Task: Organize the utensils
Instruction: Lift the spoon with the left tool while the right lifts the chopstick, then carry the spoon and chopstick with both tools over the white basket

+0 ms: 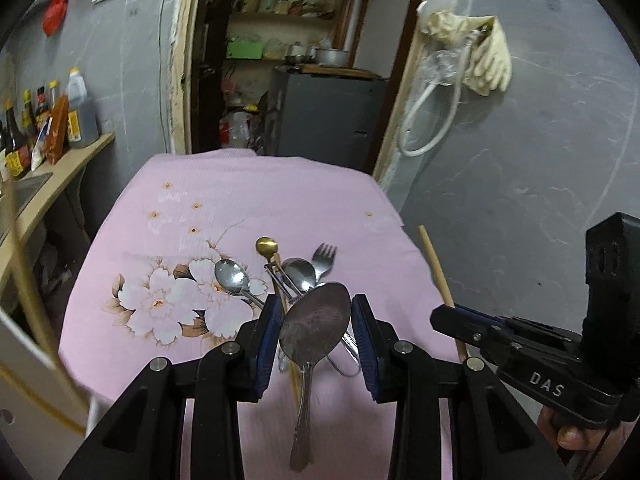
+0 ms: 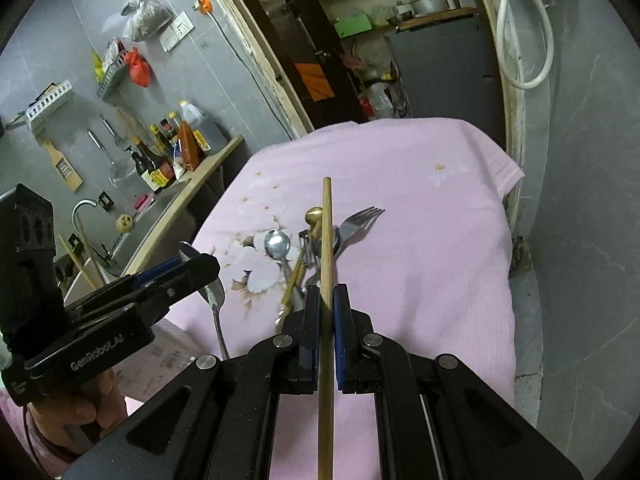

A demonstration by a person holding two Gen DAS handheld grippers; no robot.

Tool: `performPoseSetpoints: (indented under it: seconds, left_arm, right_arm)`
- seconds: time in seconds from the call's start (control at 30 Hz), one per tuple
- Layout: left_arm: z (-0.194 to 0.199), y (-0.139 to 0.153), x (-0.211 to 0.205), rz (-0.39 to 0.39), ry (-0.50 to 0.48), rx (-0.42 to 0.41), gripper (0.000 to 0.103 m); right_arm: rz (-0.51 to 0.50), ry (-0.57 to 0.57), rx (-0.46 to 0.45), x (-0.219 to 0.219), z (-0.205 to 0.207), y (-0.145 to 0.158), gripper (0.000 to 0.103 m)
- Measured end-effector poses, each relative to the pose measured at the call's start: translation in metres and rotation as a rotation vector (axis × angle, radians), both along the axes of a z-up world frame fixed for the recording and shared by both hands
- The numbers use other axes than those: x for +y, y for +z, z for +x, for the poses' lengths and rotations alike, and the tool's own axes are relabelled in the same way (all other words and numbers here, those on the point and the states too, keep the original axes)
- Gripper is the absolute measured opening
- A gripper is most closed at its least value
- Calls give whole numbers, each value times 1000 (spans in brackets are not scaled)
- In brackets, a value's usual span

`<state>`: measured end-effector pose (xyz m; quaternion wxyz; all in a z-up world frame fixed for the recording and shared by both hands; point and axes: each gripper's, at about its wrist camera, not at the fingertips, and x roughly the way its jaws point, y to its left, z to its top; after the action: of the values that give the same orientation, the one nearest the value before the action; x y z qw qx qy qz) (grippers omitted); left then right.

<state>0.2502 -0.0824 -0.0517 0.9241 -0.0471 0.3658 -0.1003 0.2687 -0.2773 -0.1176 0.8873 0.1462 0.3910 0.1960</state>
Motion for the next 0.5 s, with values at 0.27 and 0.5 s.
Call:
performPoseSetpoints:
  seconds: [0.27, 0.5]
  left_arm:
    - [-32, 24, 6, -2, -55, -60, 32]
    - [-49, 57, 25, -29, -84, -124, 30]
  right_arm:
    - [11, -67, -93, 5, -34, 32, 6]
    - [9, -87, -195, 19, -59, 68, 6]
